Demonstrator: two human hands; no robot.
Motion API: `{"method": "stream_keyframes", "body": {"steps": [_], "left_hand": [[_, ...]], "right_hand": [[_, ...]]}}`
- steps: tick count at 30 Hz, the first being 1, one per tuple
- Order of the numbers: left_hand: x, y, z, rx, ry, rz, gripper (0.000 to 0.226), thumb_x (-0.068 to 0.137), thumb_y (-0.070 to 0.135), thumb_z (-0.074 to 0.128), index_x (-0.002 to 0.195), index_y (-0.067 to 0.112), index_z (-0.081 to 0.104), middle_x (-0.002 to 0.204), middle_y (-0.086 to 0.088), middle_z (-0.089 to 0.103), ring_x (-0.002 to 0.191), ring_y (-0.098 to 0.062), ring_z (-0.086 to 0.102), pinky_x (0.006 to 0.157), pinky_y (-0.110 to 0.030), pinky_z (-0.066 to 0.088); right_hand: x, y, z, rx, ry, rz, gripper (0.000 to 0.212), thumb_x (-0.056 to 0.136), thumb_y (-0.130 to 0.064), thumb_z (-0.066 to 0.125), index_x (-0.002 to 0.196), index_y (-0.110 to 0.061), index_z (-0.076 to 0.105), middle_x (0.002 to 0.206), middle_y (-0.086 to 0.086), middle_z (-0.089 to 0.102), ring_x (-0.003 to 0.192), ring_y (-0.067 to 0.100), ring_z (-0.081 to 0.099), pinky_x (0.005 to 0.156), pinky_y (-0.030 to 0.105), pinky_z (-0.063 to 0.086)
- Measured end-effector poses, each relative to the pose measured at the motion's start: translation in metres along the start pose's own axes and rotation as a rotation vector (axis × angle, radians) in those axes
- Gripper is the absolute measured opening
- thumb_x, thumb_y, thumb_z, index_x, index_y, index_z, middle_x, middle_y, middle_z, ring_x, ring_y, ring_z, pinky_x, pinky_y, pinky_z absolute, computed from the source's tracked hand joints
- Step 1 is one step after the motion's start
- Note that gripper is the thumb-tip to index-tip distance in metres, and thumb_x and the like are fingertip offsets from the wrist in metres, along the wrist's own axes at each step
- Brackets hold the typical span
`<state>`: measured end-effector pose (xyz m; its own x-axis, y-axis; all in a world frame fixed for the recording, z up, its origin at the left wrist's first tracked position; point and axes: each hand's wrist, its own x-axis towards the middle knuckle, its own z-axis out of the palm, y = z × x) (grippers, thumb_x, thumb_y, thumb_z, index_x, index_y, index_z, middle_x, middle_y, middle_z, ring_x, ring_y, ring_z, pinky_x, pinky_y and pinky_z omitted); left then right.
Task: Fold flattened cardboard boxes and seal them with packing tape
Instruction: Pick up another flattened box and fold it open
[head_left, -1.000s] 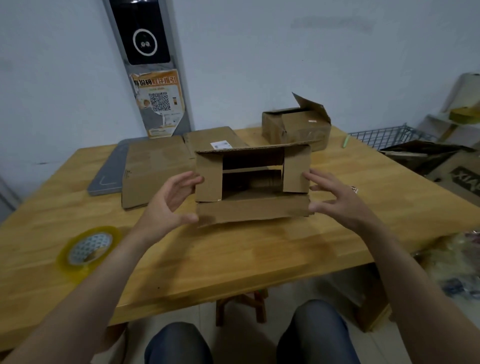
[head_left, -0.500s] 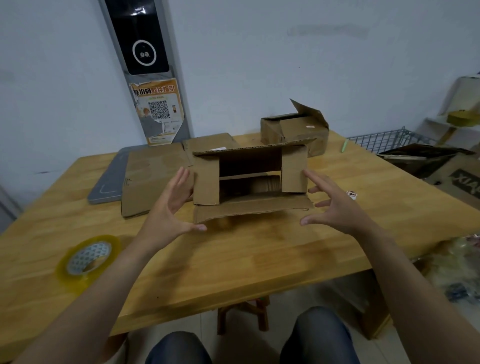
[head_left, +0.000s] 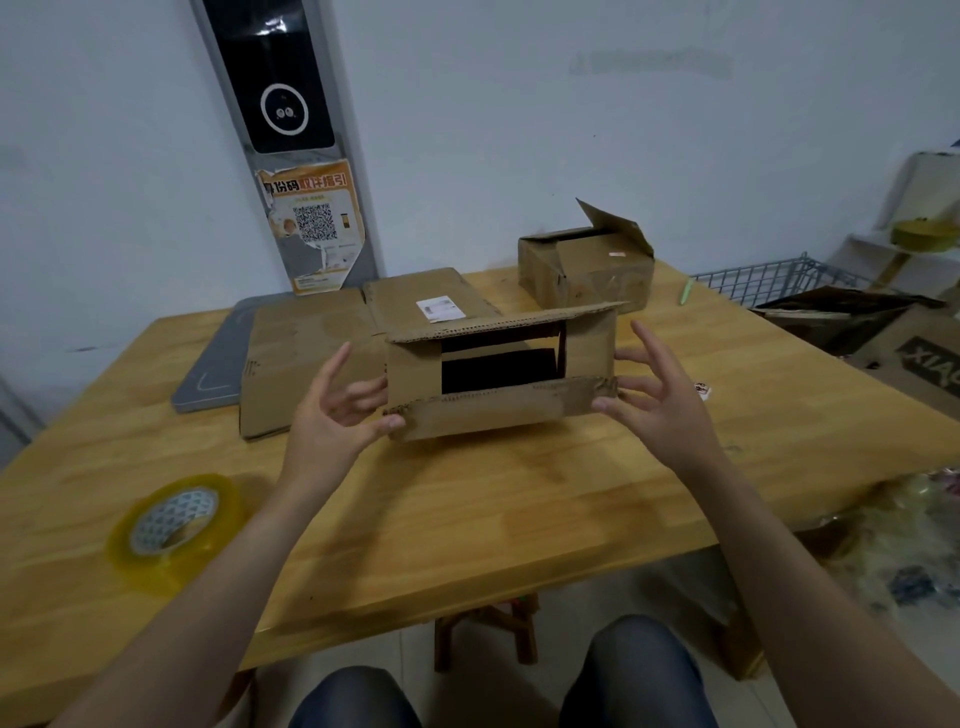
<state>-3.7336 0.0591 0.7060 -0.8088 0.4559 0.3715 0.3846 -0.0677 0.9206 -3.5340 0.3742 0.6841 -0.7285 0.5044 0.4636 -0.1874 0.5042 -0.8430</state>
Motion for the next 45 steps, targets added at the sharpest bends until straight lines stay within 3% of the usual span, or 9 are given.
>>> {"method": "stream_keyframes", "body": {"steps": [4,10,14,17,24,31,37,41,45], "left_hand": [[0.003,0.001,0.008,0.033,0.075,-0.02,0.106,0.066,0.013,0.087,0.157,0.023,0.035,0.089,0.004,0.076,0.096,-0.01,0.074,0.1,-0.033,0.055],[0.013,0.014,0.009,0.367,0.074,0.092,0.099,0.086,0.013,0.081,0.14,0.071,0.023,0.104,0.0,0.064,0.094,-0.008,0.066,0.084,-0.02,0.05],[0.013,0.019,0.007,0.379,0.049,0.118,0.075,0.089,0.005,0.076,0.139,0.054,0.049,0.11,0.013,0.064,0.097,-0.002,0.067,0.084,-0.019,0.056],[0.013,0.025,0.006,0.326,0.078,0.125,0.058,0.09,0.004,0.074,0.134,0.041,0.06,0.114,0.02,0.062,0.102,0.006,0.065,0.087,-0.015,0.055],[0.026,0.068,0.003,0.415,0.11,0.077,0.049,0.098,0.022,0.068,0.144,0.034,0.056,0.123,0.006,0.065,0.097,0.002,0.06,0.062,-0.006,0.046],[0.047,0.112,-0.027,0.621,0.103,0.028,0.034,0.095,0.025,0.072,0.129,0.026,0.07,0.108,0.007,0.069,0.103,-0.008,0.062,0.079,-0.02,0.044],[0.034,0.096,-0.043,0.734,0.082,-0.065,0.025,0.093,0.031,0.074,0.117,0.026,0.077,0.109,0.003,0.074,0.1,-0.009,0.063,0.07,-0.019,0.041],[0.028,0.097,-0.04,0.662,0.121,-0.083,0.022,0.09,0.031,0.078,0.111,0.027,0.079,0.103,0.006,0.074,0.098,-0.008,0.064,0.065,-0.018,0.04],[0.028,0.1,-0.028,0.662,0.184,-0.111,0.017,0.085,0.037,0.082,0.101,0.034,0.076,0.092,0.014,0.068,0.09,-0.004,0.062,0.062,-0.023,0.042]], "right_hand": [[0.008,-0.007,0.01,-0.002,0.075,0.002,0.102,0.085,-0.007,0.08,0.159,-0.04,0.019,0.123,-0.007,0.057,0.098,0.018,0.07,0.077,0.033,0.063],[0.019,-0.021,0.009,-0.18,0.043,-0.064,0.1,0.088,-0.012,0.077,0.145,-0.067,0.017,0.119,-0.005,0.053,0.091,0.014,0.066,0.075,0.026,0.059],[0.02,-0.024,0.009,-0.236,0.039,-0.208,0.068,0.086,-0.005,0.077,0.138,-0.04,0.051,0.125,-0.001,0.052,0.101,0.013,0.063,0.08,0.038,0.06],[0.023,-0.032,0.009,-0.227,0.055,-0.224,0.059,0.088,-0.007,0.076,0.133,-0.04,0.059,0.125,-0.003,0.053,0.098,0.014,0.065,0.086,0.033,0.06],[0.043,-0.08,0.019,-0.244,0.201,-0.205,0.043,0.096,-0.017,0.069,0.137,-0.029,0.063,0.117,0.001,0.054,0.084,0.012,0.057,0.077,0.017,0.053],[0.061,-0.138,0.026,-0.379,0.115,-0.036,0.033,0.092,-0.024,0.064,0.124,-0.034,0.066,0.101,-0.003,0.059,0.095,0.013,0.058,0.081,0.034,0.052],[0.048,-0.139,0.047,-0.425,-0.077,0.093,0.069,0.09,-0.027,0.065,0.153,-0.029,0.035,0.122,-0.002,0.056,0.104,0.02,0.059,0.084,0.036,0.051],[0.051,-0.135,0.048,-0.513,-0.127,0.108,0.029,0.094,-0.029,0.059,0.119,-0.031,0.072,0.119,0.006,0.064,0.074,0.011,0.062,0.058,0.024,0.045],[0.052,-0.134,0.047,-0.586,-0.173,0.12,0.028,0.098,-0.027,0.051,0.111,-0.032,0.076,0.124,0.013,0.06,0.065,0.016,0.06,0.053,0.024,0.037]]}}
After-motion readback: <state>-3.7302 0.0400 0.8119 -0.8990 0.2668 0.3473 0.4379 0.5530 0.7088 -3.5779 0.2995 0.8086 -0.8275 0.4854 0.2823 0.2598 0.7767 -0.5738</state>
